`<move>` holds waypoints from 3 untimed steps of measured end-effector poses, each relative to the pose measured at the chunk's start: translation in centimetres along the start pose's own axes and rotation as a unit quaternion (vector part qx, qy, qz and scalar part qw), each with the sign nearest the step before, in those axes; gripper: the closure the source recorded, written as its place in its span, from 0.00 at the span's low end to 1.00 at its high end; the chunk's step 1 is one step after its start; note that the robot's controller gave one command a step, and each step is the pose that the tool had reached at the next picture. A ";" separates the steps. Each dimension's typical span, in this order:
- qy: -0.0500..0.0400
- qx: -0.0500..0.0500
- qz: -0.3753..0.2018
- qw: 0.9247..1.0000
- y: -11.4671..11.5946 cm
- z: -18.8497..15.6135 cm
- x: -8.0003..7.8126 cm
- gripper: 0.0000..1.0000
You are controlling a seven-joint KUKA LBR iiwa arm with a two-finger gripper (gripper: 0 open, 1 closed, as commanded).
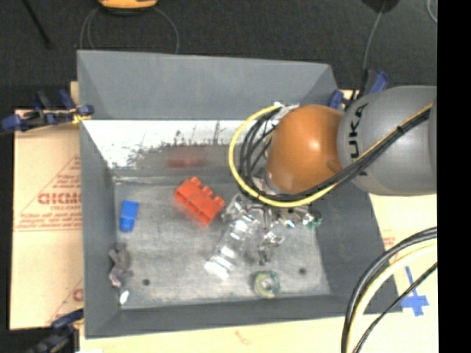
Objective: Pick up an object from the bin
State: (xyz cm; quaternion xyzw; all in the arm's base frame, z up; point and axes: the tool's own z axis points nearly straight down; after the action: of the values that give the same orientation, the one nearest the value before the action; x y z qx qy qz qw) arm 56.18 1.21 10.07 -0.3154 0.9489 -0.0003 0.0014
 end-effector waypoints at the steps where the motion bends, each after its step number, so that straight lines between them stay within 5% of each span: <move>1: -0.001 0.002 -0.118 0.993 -3.8 0.0 -0.6 0.00; 2: -0.001 0.001 -0.145 0.989 -0.9 2.8 -2.8 0.00; 3: -0.001 0.000 -0.143 0.990 -1.1 2.6 -2.9 0.00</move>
Offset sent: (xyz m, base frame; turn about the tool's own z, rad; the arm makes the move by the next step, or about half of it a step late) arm 0.0254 -0.0252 -0.0007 -0.2409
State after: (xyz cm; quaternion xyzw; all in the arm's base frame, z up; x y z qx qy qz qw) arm 59.10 2.08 7.50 -0.4479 0.8941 -0.0005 0.0028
